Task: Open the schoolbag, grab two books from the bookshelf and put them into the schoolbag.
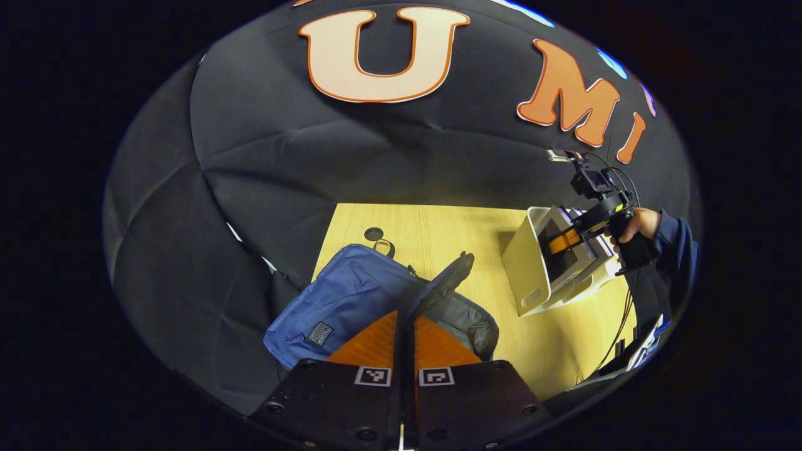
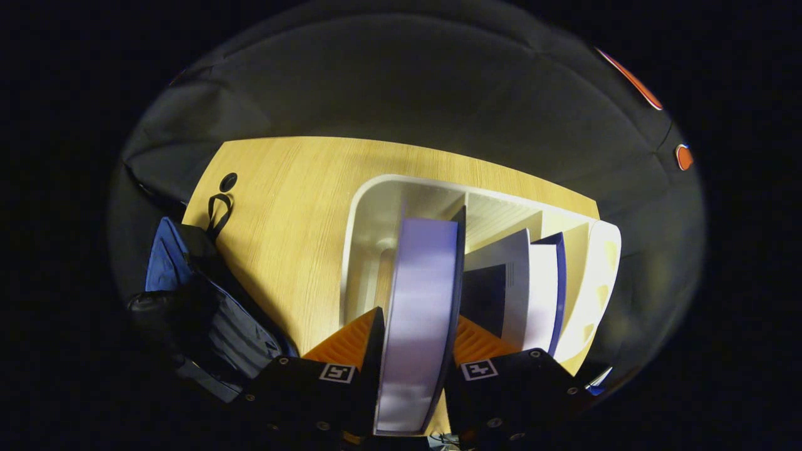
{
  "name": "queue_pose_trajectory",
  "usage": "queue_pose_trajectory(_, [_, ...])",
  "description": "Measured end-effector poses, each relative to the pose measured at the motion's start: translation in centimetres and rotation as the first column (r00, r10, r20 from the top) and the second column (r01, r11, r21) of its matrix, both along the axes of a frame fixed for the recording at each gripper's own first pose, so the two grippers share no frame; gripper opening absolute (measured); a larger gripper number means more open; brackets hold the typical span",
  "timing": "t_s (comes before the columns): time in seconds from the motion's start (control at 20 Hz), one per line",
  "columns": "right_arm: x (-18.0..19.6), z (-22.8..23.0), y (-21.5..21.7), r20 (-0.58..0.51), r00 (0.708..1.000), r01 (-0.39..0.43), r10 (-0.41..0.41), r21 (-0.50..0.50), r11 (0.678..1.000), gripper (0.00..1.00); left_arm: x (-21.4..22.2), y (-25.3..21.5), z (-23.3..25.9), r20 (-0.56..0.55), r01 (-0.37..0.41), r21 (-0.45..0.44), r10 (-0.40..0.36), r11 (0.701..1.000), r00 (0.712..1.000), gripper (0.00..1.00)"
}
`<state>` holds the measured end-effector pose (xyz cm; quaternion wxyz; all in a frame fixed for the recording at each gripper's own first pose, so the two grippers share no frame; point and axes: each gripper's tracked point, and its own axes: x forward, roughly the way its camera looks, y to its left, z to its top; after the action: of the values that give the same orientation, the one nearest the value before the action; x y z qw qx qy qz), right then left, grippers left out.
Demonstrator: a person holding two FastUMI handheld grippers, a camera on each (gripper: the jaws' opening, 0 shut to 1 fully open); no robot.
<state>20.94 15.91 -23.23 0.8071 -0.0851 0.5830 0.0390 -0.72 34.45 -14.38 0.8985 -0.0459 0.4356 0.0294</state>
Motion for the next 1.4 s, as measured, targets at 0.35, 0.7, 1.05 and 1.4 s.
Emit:
queue_pose_trajectory(0.35, [-1.2, 2.6, -0.4, 0.023, 0.999, 0.022, -0.023, 0.064, 0.998, 0.39, -0.5, -0.2, -0.3, 0.004, 0.011, -0.023, -0.011, 1.0, 1.0, 0.02])
queue_pose_trajectory(0.7, [-3.7, 10.8, -2.9, 0.12, 0.99, 0.046, -0.078, 0.252, 0.967, 0.38, -0.8, -0.6, -0.4, 0.005, 0.036, -0.016, -0.036, 0.999, 0.999, 0.02])
queue_pose_trajectory(1.05, [-9.2, 20.3, -4.6, 0.234, 0.965, 0.01, -0.116, 0.414, 0.91, 0.38, -0.8, -1.0, -0.3, 0.001, 0.053, -0.005, -0.053, 0.999, 0.999, 0.02])
queue_pose_trajectory(1.4, [-17.0, 18.5, 1.1, 0.136, 0.974, 0.039, -0.181, 0.686, 0.726, 0.37, -0.6, -1.5, -0.3, -0.007, 0.048, 0.002, -0.048, 0.999, 0.999, 0.02])
